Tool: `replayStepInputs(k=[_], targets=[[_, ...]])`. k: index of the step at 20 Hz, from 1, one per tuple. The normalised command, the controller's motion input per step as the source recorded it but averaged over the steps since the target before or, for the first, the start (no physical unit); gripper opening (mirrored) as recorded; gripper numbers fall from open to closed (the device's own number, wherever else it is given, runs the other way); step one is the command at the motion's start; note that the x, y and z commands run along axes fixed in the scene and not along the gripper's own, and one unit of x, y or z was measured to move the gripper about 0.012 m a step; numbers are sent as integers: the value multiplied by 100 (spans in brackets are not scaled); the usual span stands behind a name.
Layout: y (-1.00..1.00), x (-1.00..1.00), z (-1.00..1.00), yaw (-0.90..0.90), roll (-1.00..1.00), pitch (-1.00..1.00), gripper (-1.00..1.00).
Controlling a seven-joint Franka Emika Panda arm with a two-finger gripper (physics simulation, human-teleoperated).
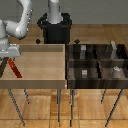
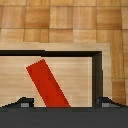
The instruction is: Place the box of cereal into the appropriate compartment.
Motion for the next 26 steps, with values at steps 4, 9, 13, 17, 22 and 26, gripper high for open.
replayStepInputs(k=[4, 9, 13, 17, 22, 26], targets=[[25, 25, 0, 0, 0, 0, 100], [0, 0, -20, 0, 0, 0, 100], [0, 0, 0, 0, 0, 0, 100], [0, 0, 25, 0, 0, 0, 100], [20, 0, 20, 0, 0, 0, 100], [75, 0, 0, 0, 0, 0, 100]])
